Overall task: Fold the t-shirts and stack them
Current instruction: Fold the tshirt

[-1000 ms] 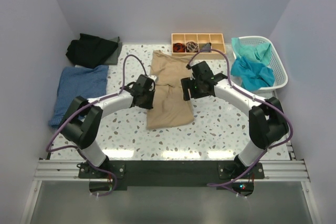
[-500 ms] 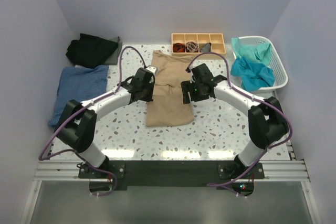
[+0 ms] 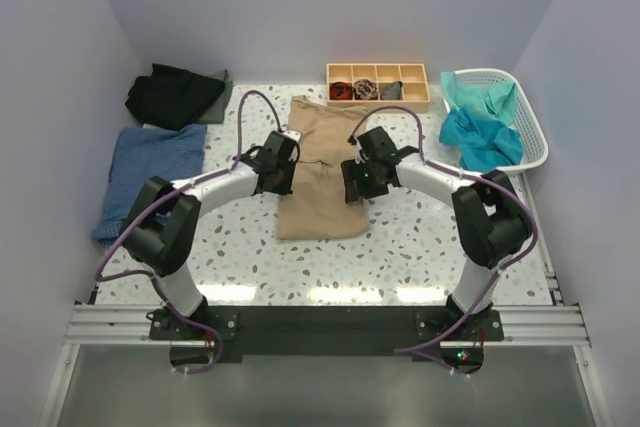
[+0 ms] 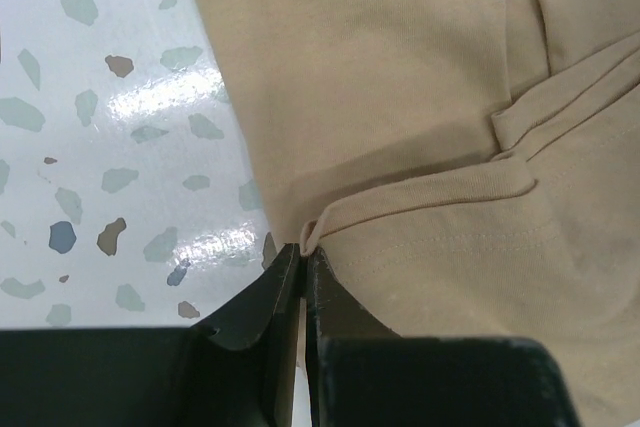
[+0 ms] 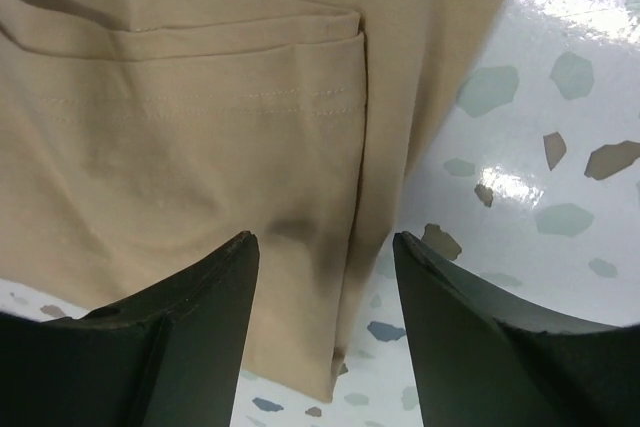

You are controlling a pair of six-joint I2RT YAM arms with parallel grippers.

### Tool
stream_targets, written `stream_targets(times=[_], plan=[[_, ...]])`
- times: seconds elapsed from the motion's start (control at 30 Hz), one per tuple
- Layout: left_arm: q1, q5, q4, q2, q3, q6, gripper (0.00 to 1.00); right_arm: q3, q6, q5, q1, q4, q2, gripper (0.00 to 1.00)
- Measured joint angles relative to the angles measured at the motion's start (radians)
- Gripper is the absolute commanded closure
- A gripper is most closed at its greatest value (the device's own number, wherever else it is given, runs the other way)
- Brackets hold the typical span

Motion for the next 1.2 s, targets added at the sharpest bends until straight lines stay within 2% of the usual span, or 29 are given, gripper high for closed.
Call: stream_targets(times=[0.1,0.23,0.27,0.33,0.37,0.63,0.93,0.97,1.0,1.03,1.07,1.13,1.17,1.2], plan=[[0.0,0.002,0.003,0.003,0.0,0.0,0.91,0.009,-0.004,0.001,0.0,0.01,0.04,0.47],[0.0,0.003,0.006,0.003,0.0,0.0,0.91,0.051,-0.015,0.0,0.0,0.023,0.087,0.62],[0.0,0.003,0.007,0.003,0.0,0.0,0.91,0.059,-0.018,0.0,0.0,0.026,0.092,0.75],[0.001,0.003,0.007,0.003,0.0,0.0,0.91,0.066,-0.024,0.0,0.0,0.029,0.095,0.95],[0.001,0.003,0.007,0.003,0.0,0.0,0.91,0.068,-0.026,0.001,0.0,0.029,0.095,1.0],[0.004,-0.003,0.006,0.003,0.0,0.0,0.91,0.061,-0.026,0.022,0.0,0.027,0.085,1.0],[0.019,-0.023,0.006,0.003,0.003,0.003,0.91,0.0,-0.025,0.082,0.0,0.023,-0.018,1.0],[0.019,-0.023,0.005,0.003,0.005,0.005,0.91,-0.004,-0.025,0.088,0.0,0.023,-0.022,0.91],[0.019,-0.023,0.004,0.005,0.011,0.008,0.88,-0.007,-0.025,0.095,0.0,0.023,-0.023,0.76],[0.019,-0.023,0.004,0.007,0.017,0.008,0.83,-0.007,-0.024,0.1,0.0,0.022,-0.022,0.51],[0.019,-0.023,0.006,0.009,0.024,0.009,0.76,-0.007,-0.024,0.104,0.0,0.02,-0.019,0.44],[0.019,-0.024,0.007,0.014,0.034,0.011,0.61,-0.006,-0.025,0.123,0.0,0.01,-0.014,0.4],[0.02,-0.027,0.009,0.017,0.037,0.013,0.5,-0.006,-0.023,0.129,0.0,0.005,-0.007,0.38],[0.021,-0.029,0.009,0.02,0.039,0.013,0.21,-0.006,-0.025,0.135,0.0,0.0,-0.002,0.37]])
